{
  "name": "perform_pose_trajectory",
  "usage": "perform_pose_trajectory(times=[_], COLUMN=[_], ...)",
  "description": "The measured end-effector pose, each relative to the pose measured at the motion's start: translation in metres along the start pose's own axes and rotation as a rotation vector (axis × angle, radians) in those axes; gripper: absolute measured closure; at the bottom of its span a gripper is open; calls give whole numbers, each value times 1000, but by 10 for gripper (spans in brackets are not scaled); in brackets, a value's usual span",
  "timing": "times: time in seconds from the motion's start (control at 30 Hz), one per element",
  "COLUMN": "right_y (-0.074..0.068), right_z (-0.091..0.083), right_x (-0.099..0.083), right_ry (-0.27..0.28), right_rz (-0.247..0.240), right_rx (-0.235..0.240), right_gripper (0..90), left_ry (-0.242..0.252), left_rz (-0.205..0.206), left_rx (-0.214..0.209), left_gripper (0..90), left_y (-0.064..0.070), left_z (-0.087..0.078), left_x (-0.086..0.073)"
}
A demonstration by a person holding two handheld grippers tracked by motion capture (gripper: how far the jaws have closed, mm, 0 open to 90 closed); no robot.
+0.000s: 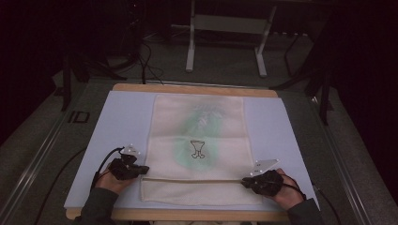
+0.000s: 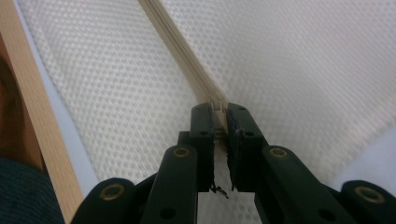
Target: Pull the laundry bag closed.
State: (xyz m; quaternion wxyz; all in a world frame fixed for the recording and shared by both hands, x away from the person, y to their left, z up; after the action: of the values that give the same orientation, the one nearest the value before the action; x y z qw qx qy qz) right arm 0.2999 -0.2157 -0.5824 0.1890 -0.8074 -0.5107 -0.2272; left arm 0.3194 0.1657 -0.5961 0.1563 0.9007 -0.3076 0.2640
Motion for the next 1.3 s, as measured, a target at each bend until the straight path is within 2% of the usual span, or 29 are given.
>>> perform_pose_trajectory(times=[0.1, 0.17, 0.33, 0.47, 0.67, 0.77, 1.0, 1.23, 1.3], right_y=[3, 7, 14, 16, 16, 17, 24, 31, 36], right_z=[-3, -5, -15, -20, -19, -20, -27, -25, -26], right_x=[-4, -11, -21, -23, -23, -22, -21, -18, -18], right_ry=[1, -22, 8, 27, 26, 46, 92, 127, 154], right_rz=[9, 24, 62, 72, 76, 90, 130, 163, 184], right_rx=[-2, -17, -19, -10, -1, 4, -35, -85, -114], right_gripper=[822, 823, 823, 823, 818, 794, 730, 653, 626], left_ry=[1, 1, 1, 0, 1, 0, 1, 11, 18], left_rz=[-1, -1, -2, -2, -4, -4, -11, -18, -29], left_rx=[-1, -1, 0, 0, -5, 0, -3, -23, -41], left_gripper=[900, 900, 900, 900, 900, 900, 899, 898, 898], left_y=[0, 0, 0, 0, 0, 0, 0, -1, -1], left_z=[0, 0, 0, 0, 0, 0, 0, 0, 0], left_x=[0, 0, 0, 0, 0, 0, 0, 0, 0])
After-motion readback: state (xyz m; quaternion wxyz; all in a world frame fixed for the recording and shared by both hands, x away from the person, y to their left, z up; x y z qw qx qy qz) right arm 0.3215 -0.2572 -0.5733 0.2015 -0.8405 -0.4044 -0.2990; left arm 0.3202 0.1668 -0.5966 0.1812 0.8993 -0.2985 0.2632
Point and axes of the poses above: each handheld gripper's, and its own axes: z roughly forward along the jaws, x roughly out of its top, y roughly to its right, the point moved 9 cm from there along z, roughly forward along the jaws, and after that the axes turned 6 degrees about x, right-handed, at the moved point
